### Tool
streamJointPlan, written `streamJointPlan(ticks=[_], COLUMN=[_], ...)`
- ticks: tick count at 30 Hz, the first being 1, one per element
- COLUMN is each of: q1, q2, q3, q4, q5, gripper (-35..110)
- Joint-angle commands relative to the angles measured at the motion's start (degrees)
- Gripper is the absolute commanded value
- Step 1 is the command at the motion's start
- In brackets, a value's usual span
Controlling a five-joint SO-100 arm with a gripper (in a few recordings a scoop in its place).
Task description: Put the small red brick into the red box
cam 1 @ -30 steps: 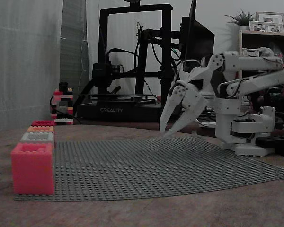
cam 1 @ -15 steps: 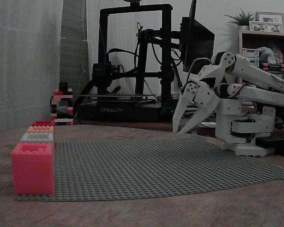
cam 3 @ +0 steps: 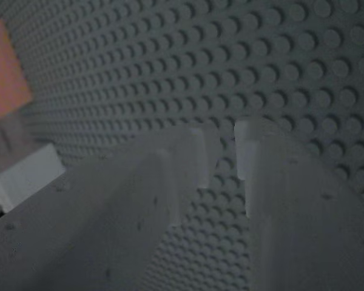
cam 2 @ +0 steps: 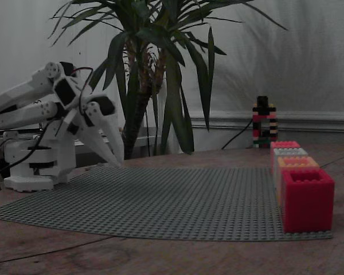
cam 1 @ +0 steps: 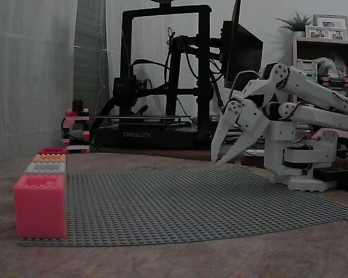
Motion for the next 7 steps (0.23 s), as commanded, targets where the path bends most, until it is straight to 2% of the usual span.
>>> streamJointPlan(ticks=[1,7], q1=[-1.05,-1.05], q2=[0.7,0.7], q3=[-0.62,-0.62], q4=[1.76,1.76], q5=[1.32,1.32], gripper=[0,4])
